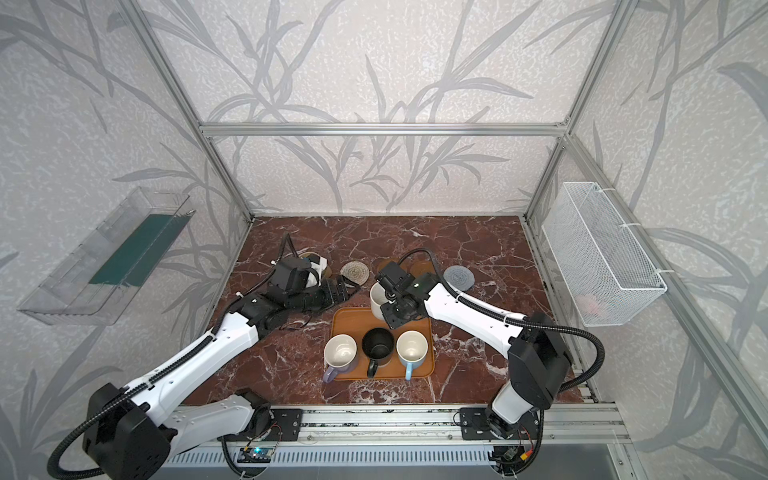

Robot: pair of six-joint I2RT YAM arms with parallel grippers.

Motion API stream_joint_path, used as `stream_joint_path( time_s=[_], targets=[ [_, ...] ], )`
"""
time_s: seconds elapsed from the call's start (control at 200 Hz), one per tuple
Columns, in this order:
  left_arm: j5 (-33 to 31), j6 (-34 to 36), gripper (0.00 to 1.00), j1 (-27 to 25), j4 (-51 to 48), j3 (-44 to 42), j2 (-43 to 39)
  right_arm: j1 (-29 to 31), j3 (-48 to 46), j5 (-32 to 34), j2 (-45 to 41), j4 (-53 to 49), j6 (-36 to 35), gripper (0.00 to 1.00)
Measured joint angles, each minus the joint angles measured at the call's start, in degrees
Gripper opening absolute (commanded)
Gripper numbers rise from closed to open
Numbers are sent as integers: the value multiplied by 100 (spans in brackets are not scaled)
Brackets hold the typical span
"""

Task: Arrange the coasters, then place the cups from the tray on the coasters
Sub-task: 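Carry the white speckled mug with the right gripper toward the saucers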

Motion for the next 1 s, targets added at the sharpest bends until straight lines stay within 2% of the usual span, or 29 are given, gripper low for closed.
stream_joint_path(
  time_s=[0.305, 0.695, 0.85, 1.0],
  targets=[
    [-114, -507, 99, 0, 581, -177, -111, 0, 586, 310, 0, -168, 221, 0],
    [-260, -315, 99, 50, 586, 229, -162, 0, 1239, 789, 66, -409, 369, 0],
    [-247, -210, 99, 192, 577, 321, -162, 0, 1547, 870, 247, -435, 367, 0],
    [-140, -249, 99, 562, 544, 321, -164, 0, 1845, 911, 505, -485, 369, 0]
  ],
)
